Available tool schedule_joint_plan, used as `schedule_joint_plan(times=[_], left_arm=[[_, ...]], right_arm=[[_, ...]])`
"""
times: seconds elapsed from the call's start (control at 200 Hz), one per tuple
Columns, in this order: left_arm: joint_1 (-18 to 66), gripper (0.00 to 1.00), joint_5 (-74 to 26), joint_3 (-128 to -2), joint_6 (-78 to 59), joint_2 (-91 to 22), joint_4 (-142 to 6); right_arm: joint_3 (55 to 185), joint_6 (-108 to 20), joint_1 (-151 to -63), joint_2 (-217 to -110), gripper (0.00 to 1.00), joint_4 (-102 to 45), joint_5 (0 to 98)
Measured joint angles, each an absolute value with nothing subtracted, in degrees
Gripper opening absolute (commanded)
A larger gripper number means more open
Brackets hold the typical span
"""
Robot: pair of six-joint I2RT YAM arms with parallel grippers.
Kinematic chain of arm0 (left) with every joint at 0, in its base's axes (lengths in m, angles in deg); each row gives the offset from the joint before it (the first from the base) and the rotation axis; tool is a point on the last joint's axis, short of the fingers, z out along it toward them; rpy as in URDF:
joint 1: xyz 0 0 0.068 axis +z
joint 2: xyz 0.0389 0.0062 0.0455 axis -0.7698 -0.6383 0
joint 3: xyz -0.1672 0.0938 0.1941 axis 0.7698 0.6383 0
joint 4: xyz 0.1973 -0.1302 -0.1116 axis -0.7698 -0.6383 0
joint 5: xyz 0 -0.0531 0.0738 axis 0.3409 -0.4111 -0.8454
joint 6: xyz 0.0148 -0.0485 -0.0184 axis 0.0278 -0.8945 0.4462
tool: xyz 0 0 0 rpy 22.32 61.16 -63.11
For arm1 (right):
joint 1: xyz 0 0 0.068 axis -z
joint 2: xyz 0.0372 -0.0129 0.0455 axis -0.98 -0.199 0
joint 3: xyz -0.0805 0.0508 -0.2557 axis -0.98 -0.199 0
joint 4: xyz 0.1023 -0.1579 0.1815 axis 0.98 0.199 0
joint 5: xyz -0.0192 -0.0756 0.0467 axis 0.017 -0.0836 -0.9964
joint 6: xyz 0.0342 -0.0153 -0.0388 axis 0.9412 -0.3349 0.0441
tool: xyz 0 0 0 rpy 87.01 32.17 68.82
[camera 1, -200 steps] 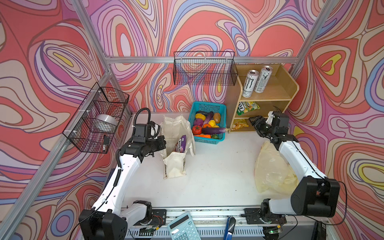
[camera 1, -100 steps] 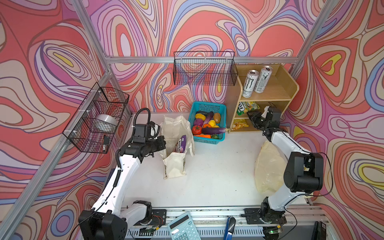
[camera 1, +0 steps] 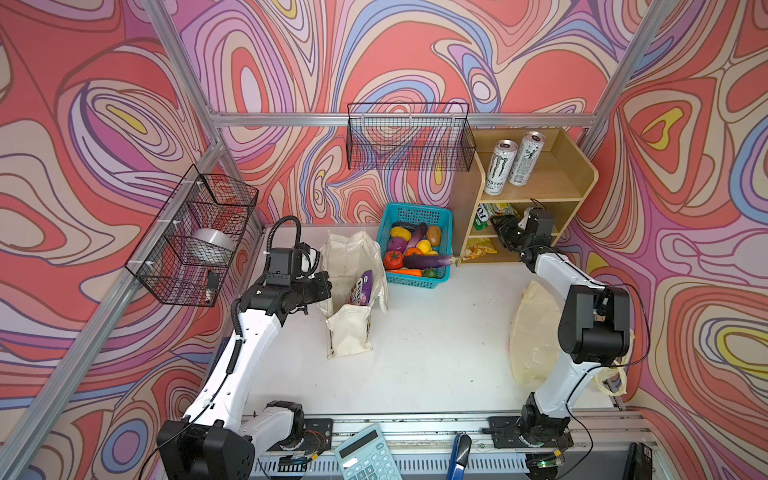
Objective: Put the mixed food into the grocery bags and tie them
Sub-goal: 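Reach the right gripper to the shelf and grasp the green snack bag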
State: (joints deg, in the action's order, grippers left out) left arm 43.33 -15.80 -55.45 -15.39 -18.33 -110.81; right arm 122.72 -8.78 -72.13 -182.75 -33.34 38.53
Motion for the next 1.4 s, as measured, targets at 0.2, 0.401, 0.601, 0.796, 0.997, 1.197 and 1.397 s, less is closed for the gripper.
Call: schedule_joint_plan(times=[0.2,0.401,0.601,0.796,0.997,1.197,1.397], left_arm=[[43.3,0.0,-15.8,-55.5,-15.4,-18.3,-110.8],[43.3,0.0,-15.8,-55.5,-15.5,-18.3,-110.8],[43.3,0.0,-15.7,-55.5,-15.8,-18.3,-110.8],[43.3,0.0,-15.6,-55.5,-15.9,-18.3,-110.8],[43.3,0.0,-15.6,-55.5,-15.9,-18.3,-110.8],[43.3,0.0,-15.5,-55.5,-16.1,-18.3,-110.8],[43.3,0.0,-15.3,-55.5,-16.5,-18.3,-110.7]], right_arm=[[126.9,-8.4,-72.1,-186.1,0.52,-32.8,38.5],[129.1,-6.7,-72.1,-188.4,0.35,-33.3,38.3],[128.9,-5.8,-72.1,-189.0,0.02,-33.3,38.2],[127.3,-5.6,-72.1,-188.0,0.0,-34.2,38.0],[119.3,-5.6,-72.1,-179.8,0.0,-34.1,38.2],[109.9,-6.2,-72.1,-164.8,0.0,-32.5,38.5],[104.4,-8.1,-72.1,-150.5,0.0,-27.3,36.6]])
